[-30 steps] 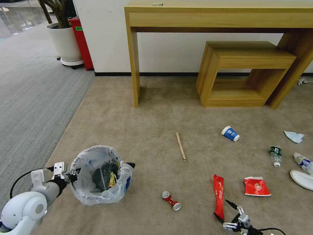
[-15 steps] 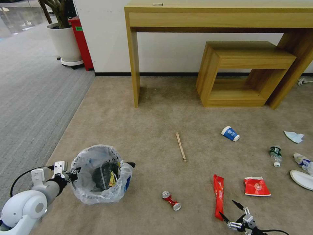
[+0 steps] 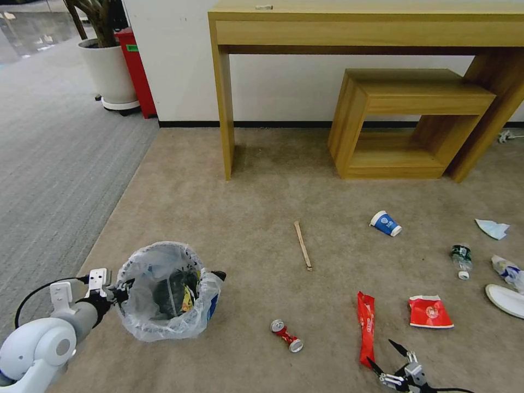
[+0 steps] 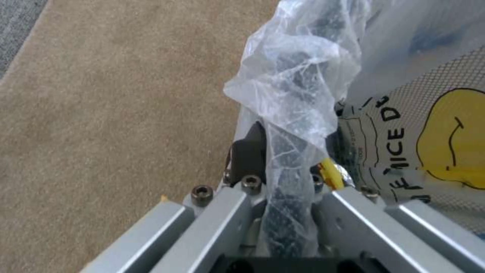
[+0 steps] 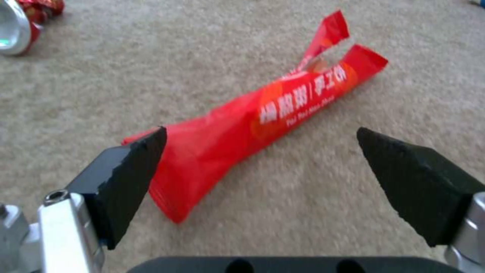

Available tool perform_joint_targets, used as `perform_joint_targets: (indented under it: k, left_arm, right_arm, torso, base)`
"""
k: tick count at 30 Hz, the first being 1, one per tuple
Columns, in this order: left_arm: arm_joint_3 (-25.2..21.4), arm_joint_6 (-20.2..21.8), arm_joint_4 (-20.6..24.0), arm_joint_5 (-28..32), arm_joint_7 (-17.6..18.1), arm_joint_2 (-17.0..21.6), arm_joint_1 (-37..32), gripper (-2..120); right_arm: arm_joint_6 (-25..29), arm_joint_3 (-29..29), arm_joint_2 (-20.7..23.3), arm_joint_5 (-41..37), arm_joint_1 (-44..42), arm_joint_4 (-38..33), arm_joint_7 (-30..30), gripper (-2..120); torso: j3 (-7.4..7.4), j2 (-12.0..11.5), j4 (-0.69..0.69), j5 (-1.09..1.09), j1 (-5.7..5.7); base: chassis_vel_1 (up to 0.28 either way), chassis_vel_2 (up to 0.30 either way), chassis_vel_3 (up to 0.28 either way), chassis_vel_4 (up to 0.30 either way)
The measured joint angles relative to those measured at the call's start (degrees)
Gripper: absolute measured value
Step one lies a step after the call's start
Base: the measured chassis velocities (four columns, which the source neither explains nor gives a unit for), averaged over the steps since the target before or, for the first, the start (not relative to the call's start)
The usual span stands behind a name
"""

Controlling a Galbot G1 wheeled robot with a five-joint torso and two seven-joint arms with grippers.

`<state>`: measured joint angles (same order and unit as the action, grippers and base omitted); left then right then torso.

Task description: Pick up the trash bin and place the garbage on the floor into it.

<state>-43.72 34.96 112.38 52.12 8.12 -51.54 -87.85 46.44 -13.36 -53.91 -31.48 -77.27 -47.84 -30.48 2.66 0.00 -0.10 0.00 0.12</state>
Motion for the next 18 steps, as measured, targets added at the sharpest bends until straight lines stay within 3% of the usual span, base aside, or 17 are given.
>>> perform_joint_targets:
  k: [18]
  left_arm:
    - [-0.5, -0.3, 0.6, -0.1, -0.2, 0.0, -0.8, 0]
  right_arm:
    - [0.0, 0.8, -1.6, 2.4, 0.7, -0.5, 0.8, 92]
  torso:
    - [0.00, 0.0, 0.00, 0.00, 0.00]
  base:
    - [0.000, 0.000, 0.000, 0.000]
